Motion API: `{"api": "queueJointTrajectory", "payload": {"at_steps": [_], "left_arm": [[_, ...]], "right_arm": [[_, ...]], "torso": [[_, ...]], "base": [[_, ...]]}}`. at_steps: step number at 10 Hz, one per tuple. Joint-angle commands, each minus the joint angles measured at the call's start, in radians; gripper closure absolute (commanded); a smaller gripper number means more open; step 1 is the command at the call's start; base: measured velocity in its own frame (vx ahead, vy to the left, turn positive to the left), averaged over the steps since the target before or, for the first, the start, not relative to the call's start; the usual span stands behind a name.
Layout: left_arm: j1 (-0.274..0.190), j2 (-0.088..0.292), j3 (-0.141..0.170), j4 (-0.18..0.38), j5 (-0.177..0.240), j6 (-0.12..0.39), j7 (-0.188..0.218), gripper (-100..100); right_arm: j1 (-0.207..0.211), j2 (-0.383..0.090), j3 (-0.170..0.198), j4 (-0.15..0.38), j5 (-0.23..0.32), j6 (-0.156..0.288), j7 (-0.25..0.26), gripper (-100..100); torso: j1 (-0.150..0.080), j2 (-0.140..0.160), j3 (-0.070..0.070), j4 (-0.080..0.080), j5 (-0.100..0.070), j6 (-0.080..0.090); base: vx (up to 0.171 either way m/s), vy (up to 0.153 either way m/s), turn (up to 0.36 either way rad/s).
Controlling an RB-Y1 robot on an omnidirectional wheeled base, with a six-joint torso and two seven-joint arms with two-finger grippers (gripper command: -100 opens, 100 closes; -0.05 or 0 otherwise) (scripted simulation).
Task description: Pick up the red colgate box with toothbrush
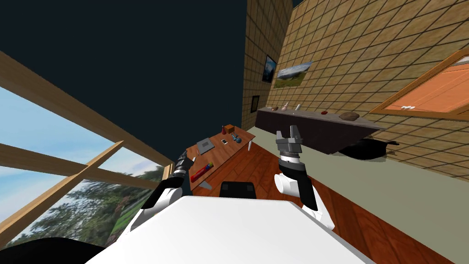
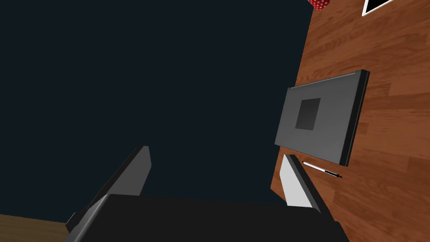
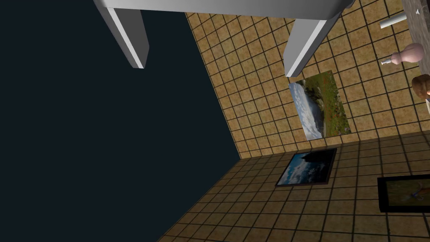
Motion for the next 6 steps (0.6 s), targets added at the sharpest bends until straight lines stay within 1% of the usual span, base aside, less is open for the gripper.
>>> {"api": "queueJointTrajectory", "payload": {"at_steps": [1,2,3,4,5,6], "left_arm": [[-0.002,0.012,0.020,0.040,0.039,0.050,0.010,-100],[-0.002,0.012,0.020,0.040,0.039,0.069,0.010,-100],[0.000,0.025,0.034,0.080,0.070,0.109,0.018,-100],[0.000,0.025,0.034,0.080,0.070,0.114,0.018,-100],[0.000,0.037,0.048,0.123,0.100,0.149,0.025,-100],[0.000,0.037,0.048,0.123,0.100,0.158,0.025,-100]], "right_arm": [[0.000,0.000,0.000,0.000,0.000,0.000,0.000,0],[0.000,0.000,0.000,0.000,0.000,0.000,0.000,0],[0.000,0.000,0.000,0.000,0.000,0.000,0.000,0],[0.000,0.000,0.000,0.000,0.000,0.000,0.000,0],[0.000,0.000,0.000,0.000,0.000,0.000,0.000,0],[0.000,0.000,0.000,0.000,0.000,0.000,0.000,0]], "torso": [[0.000,0.000,0.000,0.000,0.000,0.000],[0.000,0.000,0.000,0.000,0.000,0.001],[0.000,0.000,0.000,0.000,0.000,0.000],[0.000,0.000,0.000,0.000,0.000,0.001],[0.001,0.000,0.000,0.000,0.000,0.000],[0.000,0.000,0.000,0.000,0.000,0.001]], "base": [[0.001,-0.041,-0.220],[-0.001,-0.031,-0.120],[0.000,-0.035,-0.251],[-0.001,-0.021,-0.117],[-0.002,-0.033,-0.241],[-0.001,-0.021,-0.120]]}}
